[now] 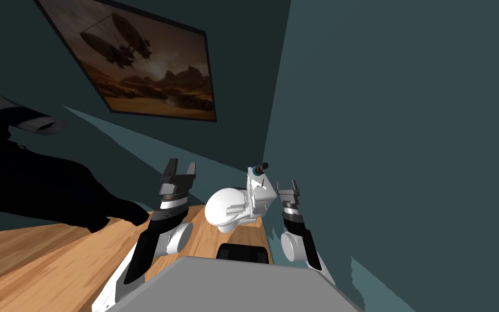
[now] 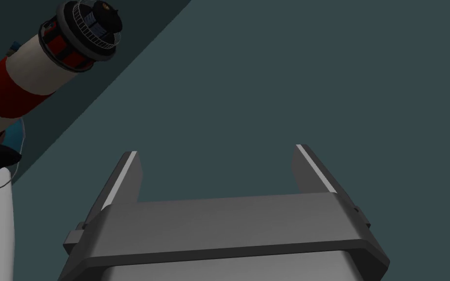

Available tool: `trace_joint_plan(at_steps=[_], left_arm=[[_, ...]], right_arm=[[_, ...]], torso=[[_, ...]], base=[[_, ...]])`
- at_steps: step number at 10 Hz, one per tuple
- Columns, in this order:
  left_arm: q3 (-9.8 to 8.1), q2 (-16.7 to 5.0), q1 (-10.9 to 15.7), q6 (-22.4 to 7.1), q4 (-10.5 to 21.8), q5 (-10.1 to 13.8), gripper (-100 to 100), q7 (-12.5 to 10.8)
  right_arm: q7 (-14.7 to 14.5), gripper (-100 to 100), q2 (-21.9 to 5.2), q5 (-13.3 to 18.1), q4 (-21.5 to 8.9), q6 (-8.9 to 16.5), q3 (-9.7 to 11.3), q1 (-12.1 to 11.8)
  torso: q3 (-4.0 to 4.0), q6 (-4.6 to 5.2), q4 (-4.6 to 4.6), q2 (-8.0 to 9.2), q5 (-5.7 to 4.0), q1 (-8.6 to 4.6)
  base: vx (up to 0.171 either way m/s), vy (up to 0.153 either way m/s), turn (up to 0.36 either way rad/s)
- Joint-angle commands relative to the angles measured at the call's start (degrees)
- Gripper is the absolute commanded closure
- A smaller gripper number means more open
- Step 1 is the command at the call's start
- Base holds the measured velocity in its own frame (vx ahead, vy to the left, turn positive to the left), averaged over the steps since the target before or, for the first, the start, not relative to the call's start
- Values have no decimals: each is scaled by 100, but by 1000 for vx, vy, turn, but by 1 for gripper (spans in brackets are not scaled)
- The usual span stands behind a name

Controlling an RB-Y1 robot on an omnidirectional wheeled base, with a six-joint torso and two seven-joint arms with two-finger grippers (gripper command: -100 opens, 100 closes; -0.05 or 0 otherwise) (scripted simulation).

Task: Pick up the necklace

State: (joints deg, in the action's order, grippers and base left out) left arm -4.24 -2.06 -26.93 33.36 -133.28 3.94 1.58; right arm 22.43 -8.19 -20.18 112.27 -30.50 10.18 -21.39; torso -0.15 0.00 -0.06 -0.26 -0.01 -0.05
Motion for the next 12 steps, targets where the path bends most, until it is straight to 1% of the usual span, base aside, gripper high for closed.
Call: trace_joint_plan(at_steps=[1,4,7,8,9,12], left_arm=[[0,0,0,0,0,0,0,0],[0,0,0,0,0,0,0,0],[0,0,0,0,0,0,0,0],[0,0,0,0,0,0,0,0],[0,0,0,0,0,0,0,0],[0,0,0,0,0,0,0,0]], right_arm=[[251,-100,5,-184,-263,-4,116,85],[693,-100,22,-526,-735,-14,337,217],[1140,-100,66,-870,-1306,-15,562,357],[1288,-100,84,-984,-1454,-14,637,405],[1288,-100,84,-984,-1491,-14,637,405],[1719,-100,138,-1316,-2037,-11,853,545]], torso=[[0,0,0,0,0,0],[-1,0,0,-1,1,4],[0,1,0,0,1,4],[0,0,0,1,1,5],[1,1,0,2,1,2],[3,1,1,5,1,6]], base=[[70,-17,104],[64,-13,109],[63,-12,105],[57,-22,98],[42,-14,32],[51,-15,94]])
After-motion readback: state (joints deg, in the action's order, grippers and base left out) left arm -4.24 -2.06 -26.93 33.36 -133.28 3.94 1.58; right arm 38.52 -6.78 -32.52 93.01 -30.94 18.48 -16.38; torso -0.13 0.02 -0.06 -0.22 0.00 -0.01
